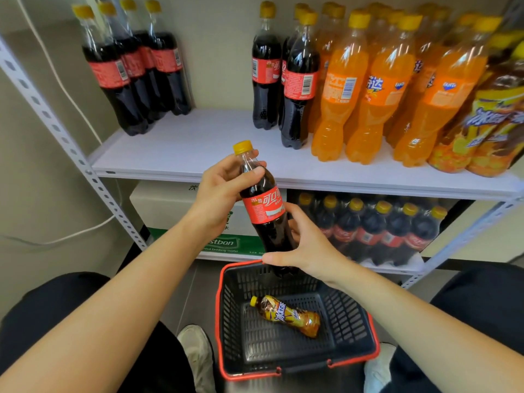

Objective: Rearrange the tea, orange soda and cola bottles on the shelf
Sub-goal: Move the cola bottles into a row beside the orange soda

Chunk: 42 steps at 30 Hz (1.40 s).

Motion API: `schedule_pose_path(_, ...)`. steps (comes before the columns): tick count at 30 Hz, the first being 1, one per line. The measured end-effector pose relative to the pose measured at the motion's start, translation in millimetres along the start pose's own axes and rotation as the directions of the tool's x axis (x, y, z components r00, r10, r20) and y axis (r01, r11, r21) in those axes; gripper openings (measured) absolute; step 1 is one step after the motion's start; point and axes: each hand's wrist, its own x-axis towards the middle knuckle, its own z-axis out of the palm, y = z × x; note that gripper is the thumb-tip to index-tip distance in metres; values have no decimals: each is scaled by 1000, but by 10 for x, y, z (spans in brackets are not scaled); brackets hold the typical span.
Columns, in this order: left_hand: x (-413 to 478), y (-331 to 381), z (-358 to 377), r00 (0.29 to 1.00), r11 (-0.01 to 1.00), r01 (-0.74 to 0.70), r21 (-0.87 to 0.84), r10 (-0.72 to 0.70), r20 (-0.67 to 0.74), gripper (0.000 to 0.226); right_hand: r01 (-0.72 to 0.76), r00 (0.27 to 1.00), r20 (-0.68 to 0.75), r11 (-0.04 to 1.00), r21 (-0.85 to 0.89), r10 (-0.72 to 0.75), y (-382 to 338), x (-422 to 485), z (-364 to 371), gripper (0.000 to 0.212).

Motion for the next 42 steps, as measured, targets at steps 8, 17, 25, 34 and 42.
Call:
schedule_pose_path(8,12,68,0,995,997,5,-80,3,99,50,-20,993,-106,945,326,57,-64,14,-109,55)
schedule_pose_path(17,17,28,-30,999,999,-25,-45,27,37,79,-133,985,157,886,445,70,-119,-34,-136,45)
schedule_pose_path(25,37,-16,-21,989,997,-57,45,62,-134,50,-48,983,-140,893,448,123,-160,17,-175,44)
schedule_pose_path(34,36,-21,14,999,989,-45,-138,44,-6,93,-121,983,-33,771,625,181,-133,67,-307,44)
schedule_pose_path(42,-117,2,135,963,956,-264,127,253,95,89,150,981,-137,986,73,-139,-70,74,-251,70)
